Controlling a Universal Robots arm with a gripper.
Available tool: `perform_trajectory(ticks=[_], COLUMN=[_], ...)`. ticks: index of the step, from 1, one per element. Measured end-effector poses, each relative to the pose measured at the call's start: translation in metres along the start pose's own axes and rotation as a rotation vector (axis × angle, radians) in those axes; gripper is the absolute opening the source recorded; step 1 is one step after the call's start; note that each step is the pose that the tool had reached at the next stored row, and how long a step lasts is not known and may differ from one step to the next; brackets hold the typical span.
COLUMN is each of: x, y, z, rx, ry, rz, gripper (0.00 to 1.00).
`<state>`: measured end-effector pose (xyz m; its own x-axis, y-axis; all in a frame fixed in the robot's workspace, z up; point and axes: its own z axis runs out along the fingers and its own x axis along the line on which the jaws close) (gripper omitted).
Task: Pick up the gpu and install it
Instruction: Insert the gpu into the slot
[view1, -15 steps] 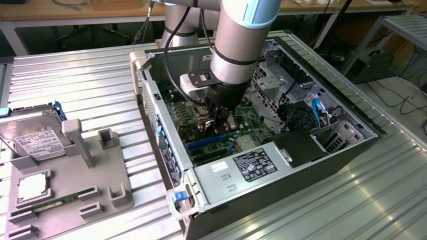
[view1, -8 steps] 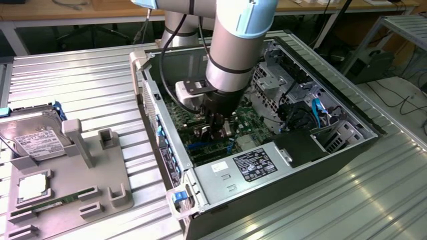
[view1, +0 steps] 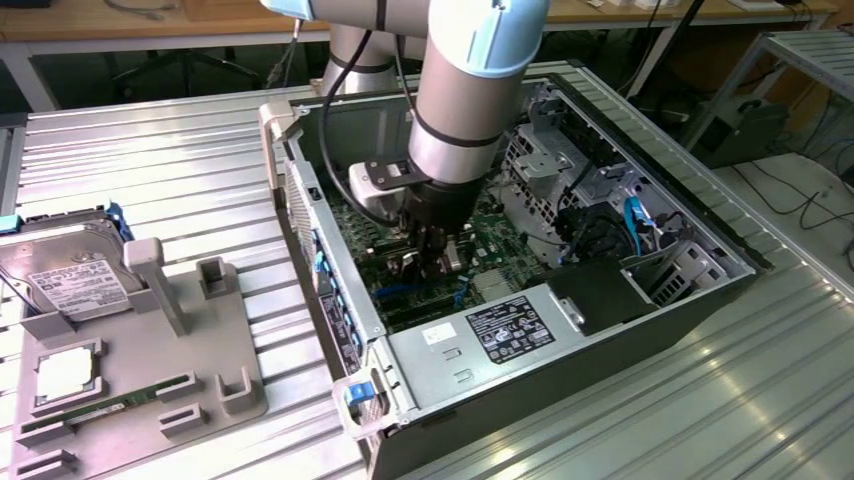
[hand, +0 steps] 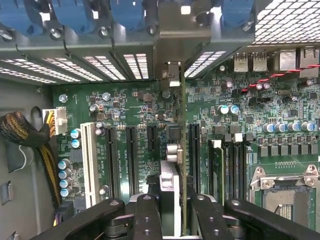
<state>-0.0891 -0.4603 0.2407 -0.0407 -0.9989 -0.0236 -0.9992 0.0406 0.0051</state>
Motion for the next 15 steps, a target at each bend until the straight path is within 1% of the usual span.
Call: perform_trajectory(ticks=[8,10,11,15], x=[-0.0005,-0.0008,-0.0011,-0.0013], y=[0.0000,0.0001,0.0001,0.0002], z=[-0.0012,-0.0013,-0.0016,-0.0017], rx=[0.0014,0.0013,0.0013,0.0018], ry=[0.0059,0.0079,0.0103,0.0136], rz=[-0.003,-0.005,-0.009,-0.012], gripper=[0.29,0.29,0.29,0.29])
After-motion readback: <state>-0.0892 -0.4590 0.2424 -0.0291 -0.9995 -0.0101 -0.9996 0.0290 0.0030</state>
